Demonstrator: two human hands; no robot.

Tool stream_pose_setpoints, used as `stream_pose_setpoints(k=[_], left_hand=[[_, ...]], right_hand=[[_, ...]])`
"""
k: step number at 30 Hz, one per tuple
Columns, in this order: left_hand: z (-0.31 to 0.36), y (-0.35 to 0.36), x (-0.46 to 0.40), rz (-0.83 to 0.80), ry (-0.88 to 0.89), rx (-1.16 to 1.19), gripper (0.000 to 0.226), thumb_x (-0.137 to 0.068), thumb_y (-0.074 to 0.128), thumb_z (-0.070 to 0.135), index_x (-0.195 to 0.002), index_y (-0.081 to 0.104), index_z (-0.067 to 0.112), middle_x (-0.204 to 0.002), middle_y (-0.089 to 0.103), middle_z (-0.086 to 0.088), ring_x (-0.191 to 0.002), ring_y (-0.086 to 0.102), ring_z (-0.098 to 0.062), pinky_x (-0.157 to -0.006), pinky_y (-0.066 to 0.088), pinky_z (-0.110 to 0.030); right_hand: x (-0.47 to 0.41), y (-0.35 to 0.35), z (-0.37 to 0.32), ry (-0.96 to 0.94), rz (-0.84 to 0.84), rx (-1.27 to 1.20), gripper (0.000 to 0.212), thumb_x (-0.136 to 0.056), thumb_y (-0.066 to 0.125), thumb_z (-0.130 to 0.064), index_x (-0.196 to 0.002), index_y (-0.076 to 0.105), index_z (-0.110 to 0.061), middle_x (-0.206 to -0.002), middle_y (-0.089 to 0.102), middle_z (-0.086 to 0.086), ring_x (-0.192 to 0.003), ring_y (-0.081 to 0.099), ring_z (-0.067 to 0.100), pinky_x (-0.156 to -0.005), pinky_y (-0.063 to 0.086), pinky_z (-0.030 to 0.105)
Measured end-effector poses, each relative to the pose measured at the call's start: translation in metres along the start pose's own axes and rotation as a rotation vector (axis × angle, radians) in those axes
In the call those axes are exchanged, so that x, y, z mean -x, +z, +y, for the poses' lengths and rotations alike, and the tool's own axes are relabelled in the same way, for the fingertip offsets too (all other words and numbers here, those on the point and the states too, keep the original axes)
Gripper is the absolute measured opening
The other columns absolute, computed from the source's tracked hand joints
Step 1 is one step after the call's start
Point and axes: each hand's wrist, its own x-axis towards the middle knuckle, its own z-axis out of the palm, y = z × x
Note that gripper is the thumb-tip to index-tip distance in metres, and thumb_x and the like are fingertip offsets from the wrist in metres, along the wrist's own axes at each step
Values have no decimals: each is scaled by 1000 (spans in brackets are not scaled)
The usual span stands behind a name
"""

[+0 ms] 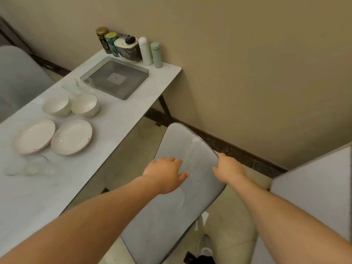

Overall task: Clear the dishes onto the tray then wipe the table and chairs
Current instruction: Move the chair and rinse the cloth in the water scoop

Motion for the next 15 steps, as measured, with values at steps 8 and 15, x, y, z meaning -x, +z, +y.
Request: stream_pose_setpoints(k=[8,15], left_hand=[[6,0,-10,-61,-156,20,64,-100,38,62,-150,42,22,-145,53,-5,-125,55,-29,-102,50,-45],[-3,7,10,98,-202,76,54,-98,46,58,-135,51,19,-127,60,-6,-107,60,-24,-89,54,-40]], right_hand=[[12,2,-31,-185,-81,24,19,-97,56,-33,-112,61,-22,-106,67,4,-91,65,26,-78,58,40],[31,9,-102,-342,-100,135,26,-102,50,-27,-122,59,-12,-121,65,13,-109,63,34,-79,48,39]])
